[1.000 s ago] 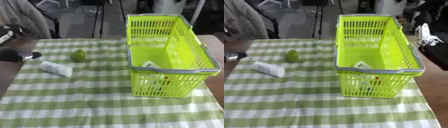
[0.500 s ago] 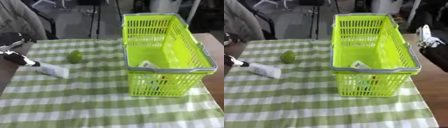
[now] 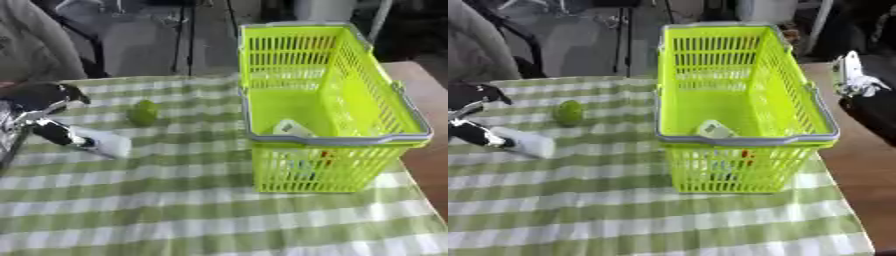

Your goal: Pick up objects on the table and place them in the box.

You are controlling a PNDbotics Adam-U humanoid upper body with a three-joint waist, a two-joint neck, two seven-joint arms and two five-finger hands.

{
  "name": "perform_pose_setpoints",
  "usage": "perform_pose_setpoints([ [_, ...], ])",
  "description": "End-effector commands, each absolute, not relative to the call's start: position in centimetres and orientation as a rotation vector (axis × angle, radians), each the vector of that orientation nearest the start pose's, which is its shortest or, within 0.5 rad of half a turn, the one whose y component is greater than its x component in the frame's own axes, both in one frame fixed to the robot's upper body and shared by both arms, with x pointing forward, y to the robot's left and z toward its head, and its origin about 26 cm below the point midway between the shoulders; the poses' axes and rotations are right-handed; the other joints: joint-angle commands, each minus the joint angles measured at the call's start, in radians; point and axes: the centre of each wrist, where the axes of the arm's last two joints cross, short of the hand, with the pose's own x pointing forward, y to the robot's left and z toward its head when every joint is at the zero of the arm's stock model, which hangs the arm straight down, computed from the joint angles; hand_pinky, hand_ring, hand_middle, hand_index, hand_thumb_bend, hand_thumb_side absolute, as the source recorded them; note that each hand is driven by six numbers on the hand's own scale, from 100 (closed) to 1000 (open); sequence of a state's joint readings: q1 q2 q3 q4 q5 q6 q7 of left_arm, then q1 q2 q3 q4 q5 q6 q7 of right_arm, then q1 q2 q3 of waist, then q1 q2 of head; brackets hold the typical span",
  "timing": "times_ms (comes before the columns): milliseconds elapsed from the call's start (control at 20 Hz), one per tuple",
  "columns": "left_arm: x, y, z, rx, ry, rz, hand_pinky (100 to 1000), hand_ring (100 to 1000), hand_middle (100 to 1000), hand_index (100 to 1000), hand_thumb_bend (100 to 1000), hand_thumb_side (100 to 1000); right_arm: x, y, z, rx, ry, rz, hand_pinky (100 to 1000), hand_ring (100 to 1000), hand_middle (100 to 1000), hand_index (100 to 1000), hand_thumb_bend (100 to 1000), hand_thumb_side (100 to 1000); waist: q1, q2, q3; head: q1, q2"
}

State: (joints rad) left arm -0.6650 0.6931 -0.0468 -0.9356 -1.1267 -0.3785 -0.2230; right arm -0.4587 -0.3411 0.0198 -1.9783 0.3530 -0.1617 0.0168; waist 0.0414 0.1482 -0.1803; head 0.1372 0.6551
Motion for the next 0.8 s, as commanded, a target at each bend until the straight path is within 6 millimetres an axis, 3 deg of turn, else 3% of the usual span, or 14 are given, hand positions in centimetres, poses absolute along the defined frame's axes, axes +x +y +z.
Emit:
perform_pose_setpoints([
  [50, 41.61, 43.93, 15.67, 1.124, -1.075, -1.645, 774, 793, 765, 835, 795, 451, 30.93, -24.28, 25.37, 0.708, 3.373, -0.931, 575, 579, 626, 840, 100, 504, 0.000, -0.008, -0.002, 0.002, -0.013],
  [800, 41.43, 44.79, 15.75, 0.970, -1.043, -1.612, 769, 793, 770, 828, 668, 371, 30.96, -24.23, 25.72, 0.694, 3.362, -0.929, 572, 575, 621, 841, 100, 510, 0.008, 0.025, -0.029, 0.006, -0.058],
])
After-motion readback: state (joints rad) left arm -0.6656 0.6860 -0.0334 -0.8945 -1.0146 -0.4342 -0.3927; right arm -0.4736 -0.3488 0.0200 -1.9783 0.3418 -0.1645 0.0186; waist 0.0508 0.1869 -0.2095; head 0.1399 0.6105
